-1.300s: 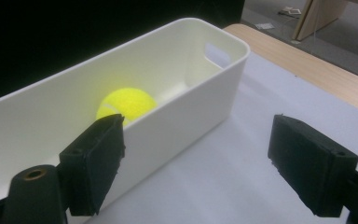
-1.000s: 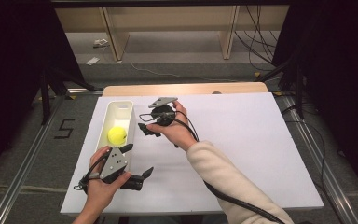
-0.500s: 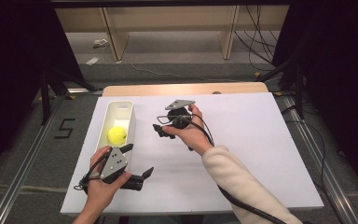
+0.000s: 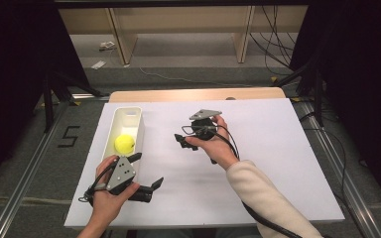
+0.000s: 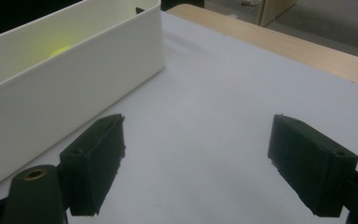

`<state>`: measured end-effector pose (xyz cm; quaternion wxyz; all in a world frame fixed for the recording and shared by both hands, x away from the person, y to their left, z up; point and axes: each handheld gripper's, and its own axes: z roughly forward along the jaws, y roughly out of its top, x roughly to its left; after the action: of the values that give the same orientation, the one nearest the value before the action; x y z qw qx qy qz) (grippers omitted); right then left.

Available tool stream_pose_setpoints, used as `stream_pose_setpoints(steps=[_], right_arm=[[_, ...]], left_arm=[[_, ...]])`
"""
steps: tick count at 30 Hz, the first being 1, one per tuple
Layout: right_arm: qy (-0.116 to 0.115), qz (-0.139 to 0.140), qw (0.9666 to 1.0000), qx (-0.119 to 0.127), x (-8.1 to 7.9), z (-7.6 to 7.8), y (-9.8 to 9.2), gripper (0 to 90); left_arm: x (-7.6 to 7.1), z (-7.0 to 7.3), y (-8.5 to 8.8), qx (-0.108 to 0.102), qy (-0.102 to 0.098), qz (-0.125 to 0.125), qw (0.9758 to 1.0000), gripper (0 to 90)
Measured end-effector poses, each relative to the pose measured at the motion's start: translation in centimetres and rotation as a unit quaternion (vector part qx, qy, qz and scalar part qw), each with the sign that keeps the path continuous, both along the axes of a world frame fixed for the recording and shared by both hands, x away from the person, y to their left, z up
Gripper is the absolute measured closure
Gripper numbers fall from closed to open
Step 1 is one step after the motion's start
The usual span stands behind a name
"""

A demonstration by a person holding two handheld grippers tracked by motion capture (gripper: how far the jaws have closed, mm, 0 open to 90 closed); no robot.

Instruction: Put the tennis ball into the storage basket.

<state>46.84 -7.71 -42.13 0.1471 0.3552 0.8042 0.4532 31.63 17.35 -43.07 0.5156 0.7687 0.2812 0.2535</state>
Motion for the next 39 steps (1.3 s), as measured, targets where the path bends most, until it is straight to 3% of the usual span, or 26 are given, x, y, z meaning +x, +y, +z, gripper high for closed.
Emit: stream_pose_setpoints(steps=[23, 39], right_arm=[[-0.003, -0.039, 0.9990, 0.021, -1.3, -0.2, -6.1, 19.3], [-0.007, -0.059, 0.9980, 0.020, -2.3, -0.3, -9.3, 19.3]], left_arm=[[0.0, 0.0, 0.0, 0.000, -0.003, 0.002, 1.0000, 0.0], [0.0, 0.0, 0.0, -0.002, -0.001, 0.004, 1.0000, 0.0]])
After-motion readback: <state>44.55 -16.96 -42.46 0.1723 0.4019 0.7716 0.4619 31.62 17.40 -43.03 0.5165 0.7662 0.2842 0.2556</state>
